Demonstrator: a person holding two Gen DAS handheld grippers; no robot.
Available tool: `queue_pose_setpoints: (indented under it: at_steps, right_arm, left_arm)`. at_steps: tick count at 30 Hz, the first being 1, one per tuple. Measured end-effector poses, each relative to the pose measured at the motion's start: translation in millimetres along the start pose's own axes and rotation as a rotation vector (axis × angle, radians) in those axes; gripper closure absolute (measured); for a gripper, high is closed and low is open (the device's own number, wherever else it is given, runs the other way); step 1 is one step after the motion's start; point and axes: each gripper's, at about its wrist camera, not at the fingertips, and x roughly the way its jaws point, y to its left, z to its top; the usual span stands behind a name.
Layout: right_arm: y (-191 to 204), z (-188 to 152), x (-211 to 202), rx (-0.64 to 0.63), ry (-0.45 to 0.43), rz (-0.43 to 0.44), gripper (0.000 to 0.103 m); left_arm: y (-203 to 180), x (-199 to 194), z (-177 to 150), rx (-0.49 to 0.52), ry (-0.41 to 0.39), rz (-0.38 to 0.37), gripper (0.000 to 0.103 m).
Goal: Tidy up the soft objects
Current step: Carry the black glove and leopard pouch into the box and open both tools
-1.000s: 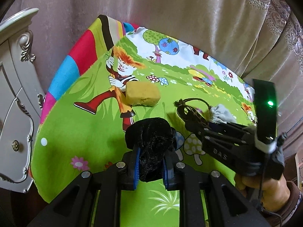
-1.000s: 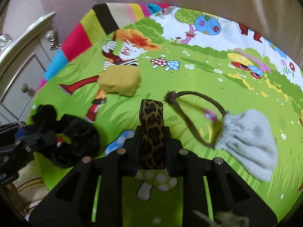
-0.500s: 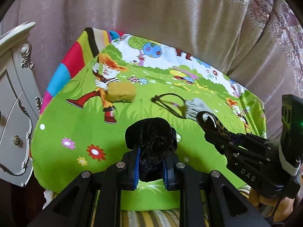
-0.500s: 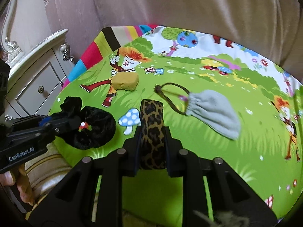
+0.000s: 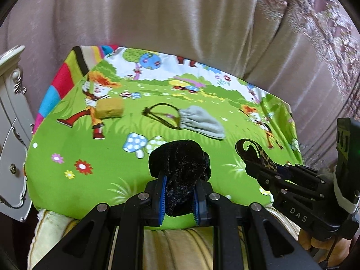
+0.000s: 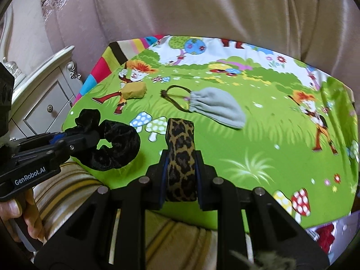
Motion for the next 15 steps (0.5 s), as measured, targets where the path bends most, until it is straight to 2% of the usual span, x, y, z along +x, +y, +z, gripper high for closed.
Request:
queue_pose_setpoints:
  at_steps: [9, 15]
  right_arm:
    - [-32, -25, -53, 0.064, -0.037, -0.053, 0.078]
    - [-60, -45, -96, 0.096, -0.066, -0.121, 0.078]
  left_arm:
    - [-53, -10, -15, 0.074, 0.014, -0.081, 0.084]
    - [-92, -19, -26, 0.131, 0.027, -0.146, 0.084]
